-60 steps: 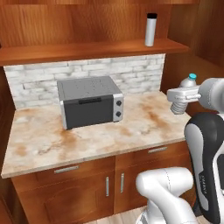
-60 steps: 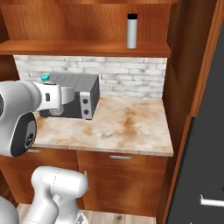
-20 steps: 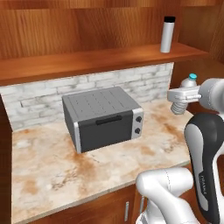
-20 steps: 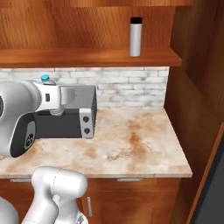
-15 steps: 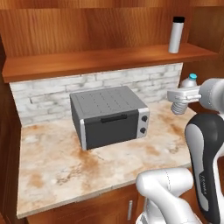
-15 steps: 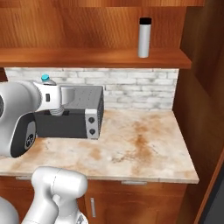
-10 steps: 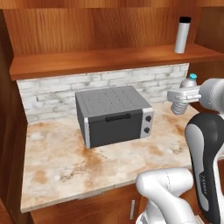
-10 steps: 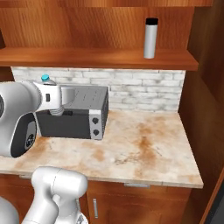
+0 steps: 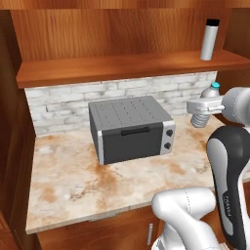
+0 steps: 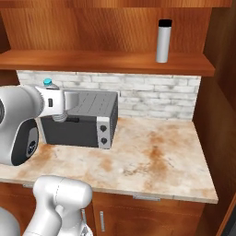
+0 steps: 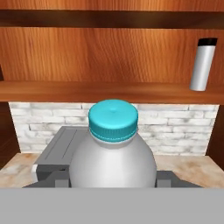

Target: Pick the milk, bottled water, water bottle from the counter and place them in the open cabinet.

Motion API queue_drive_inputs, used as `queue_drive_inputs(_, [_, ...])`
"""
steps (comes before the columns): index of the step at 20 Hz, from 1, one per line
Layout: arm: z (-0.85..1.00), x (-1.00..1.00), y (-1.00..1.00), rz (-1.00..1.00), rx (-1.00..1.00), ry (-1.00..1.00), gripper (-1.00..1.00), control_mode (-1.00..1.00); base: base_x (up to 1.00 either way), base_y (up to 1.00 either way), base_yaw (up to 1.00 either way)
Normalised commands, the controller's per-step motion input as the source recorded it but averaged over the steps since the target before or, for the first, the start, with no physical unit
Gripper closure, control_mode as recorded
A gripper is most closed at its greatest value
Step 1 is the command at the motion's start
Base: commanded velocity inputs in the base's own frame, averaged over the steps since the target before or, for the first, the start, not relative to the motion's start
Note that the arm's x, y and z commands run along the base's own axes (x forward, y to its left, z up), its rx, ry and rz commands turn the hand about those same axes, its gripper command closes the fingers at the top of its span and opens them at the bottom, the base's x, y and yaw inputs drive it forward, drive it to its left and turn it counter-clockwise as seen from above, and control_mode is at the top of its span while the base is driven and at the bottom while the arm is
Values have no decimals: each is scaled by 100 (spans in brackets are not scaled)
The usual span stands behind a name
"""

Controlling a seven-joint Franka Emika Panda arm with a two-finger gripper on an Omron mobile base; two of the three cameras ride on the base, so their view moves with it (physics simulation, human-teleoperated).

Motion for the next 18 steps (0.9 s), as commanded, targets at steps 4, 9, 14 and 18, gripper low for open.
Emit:
queue_drive_inputs(4, [0,3,0,0,0,1,100,-100,3,0,0])
queue_drive_inputs(9, [0,5,0,1,0,6,100,-100,0,0,0])
queue_drive_inputs(14, [11,-11,0,3,-1,-1,100,-100,0,0,0])
queue_drive_inputs(18, [31,-7,0,-8,0,0,100,-100,0,0,0])
